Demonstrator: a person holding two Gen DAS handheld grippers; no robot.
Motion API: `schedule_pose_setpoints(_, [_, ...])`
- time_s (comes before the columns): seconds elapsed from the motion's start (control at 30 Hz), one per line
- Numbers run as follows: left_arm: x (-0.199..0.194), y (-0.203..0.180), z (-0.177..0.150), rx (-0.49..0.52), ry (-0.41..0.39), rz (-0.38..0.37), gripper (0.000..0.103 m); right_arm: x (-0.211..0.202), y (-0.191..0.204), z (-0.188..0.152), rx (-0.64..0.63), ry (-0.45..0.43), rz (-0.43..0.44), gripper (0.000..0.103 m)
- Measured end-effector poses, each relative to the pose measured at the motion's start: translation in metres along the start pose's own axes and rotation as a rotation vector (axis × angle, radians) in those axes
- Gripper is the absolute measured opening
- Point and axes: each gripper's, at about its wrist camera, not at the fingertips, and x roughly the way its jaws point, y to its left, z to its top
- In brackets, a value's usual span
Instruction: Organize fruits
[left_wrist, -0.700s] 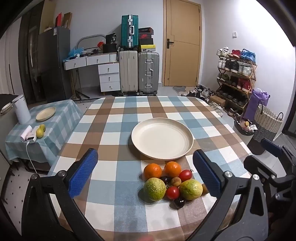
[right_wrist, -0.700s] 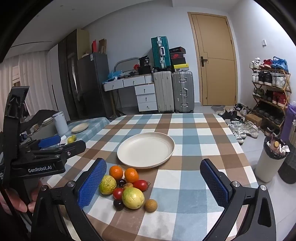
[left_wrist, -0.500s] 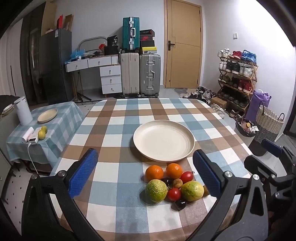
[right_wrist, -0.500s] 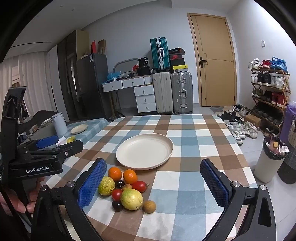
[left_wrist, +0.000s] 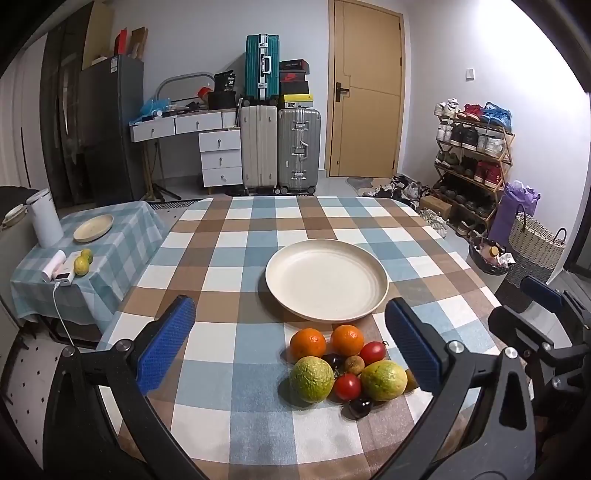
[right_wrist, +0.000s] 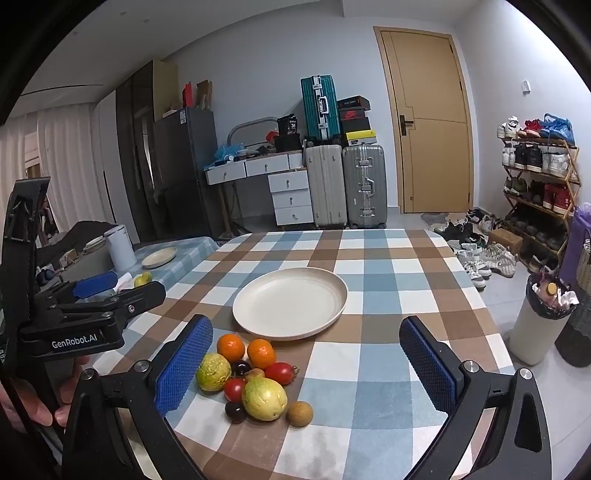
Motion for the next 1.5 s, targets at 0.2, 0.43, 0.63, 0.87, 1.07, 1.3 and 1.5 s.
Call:
schedule_pose_setpoints(0.2, [0.002, 0.0, -0.004, -0.001, 0.006, -0.002, 0.102, 0.0, 0.0, 0.001, 0.02, -0.003, 0.017, 0.103])
schedule_pose_setpoints(0.43, [0.003, -0.002, -0.006, 0.002, 0.008, 0.008, 0.102, 0.001, -0.005, -0.001, 0.036, -0.002, 0.02, 0.103])
schedule_pose_setpoints(0.63, [0.005, -0.002, -0.006, 0.0, 0.011, 0.007, 0.102, -0.001, -0.007, -0.002, 0.047, 0.0, 0.019, 0.103])
schedule_pose_setpoints(0.87, [0.007, -0.003, -0.008, -0.003, 0.014, -0.004, 0.102, -0.003, -0.006, 0.0, 0.035, -0.01, 0.022, 0.103])
schedule_pose_setpoints(1.07, [0.008, -0.004, -0.009, -0.003, 0.014, -0.005, 0.102, -0.002, -0.003, 0.001, 0.021, -0.007, 0.021, 0.103])
schedule_pose_setpoints(1.3, [0.008, -0.004, -0.009, -0.006, 0.016, -0.005, 0.102, -0.002, -0.003, 0.0, 0.021, -0.008, 0.022, 0.103])
schedule_pose_setpoints(1.5, [0.009, -0.005, -0.012, -0.012, 0.025, -0.016, 0.102, -0.001, -0.002, 0.0, 0.028, -0.007, 0.027, 0.103])
